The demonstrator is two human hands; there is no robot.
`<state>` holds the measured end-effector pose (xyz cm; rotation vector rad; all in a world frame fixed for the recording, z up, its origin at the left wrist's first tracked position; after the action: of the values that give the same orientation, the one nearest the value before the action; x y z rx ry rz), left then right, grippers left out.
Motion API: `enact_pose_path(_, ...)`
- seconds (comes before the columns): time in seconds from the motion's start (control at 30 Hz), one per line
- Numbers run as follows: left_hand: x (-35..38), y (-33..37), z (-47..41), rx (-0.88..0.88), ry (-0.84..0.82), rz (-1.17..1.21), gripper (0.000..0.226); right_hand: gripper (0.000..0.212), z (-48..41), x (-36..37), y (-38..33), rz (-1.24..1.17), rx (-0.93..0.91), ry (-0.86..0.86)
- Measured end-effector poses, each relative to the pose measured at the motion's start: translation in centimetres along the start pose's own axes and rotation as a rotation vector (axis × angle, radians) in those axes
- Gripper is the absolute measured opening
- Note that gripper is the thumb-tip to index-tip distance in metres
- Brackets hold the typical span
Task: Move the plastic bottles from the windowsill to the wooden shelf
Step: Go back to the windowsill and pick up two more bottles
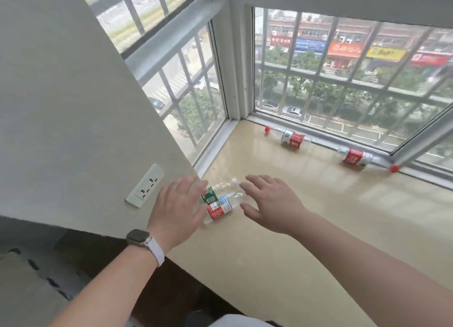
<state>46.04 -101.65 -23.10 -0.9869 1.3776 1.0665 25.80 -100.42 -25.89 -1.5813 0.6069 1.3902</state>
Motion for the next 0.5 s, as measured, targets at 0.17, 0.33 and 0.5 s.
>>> enact_pose_path(0.17,2.9,-1.4,-4.1,0.114,-0.087,0.029,0.051,0.063,-0.5,1.0,0.7,0.011,0.163,-0.019)
enact_pose_path(0.33,6.2,-3.6,-7.5,0.135,-0.188,0.154,0.056,0.052,-2.2,2.1,0.4,-0.007,0.337,0.012)
enact_pose_path(0.5,10.9,-4.0,-9.9,0.052,-0.236,0.338,0.061,0.051,-4.4,5.2,0.8,-0.078,0.499,0.015)
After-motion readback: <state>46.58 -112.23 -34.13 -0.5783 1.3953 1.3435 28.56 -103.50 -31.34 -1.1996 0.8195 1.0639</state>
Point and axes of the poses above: each hand's wrist, its own z-axis away from the middle knuckle, its own x-axis out of the palm, y = z × x, the point moved 7 cm from there along -z, towards the middle knuckle, and after that the axes turned 10 degrees about -x, right-handed, at the moved point
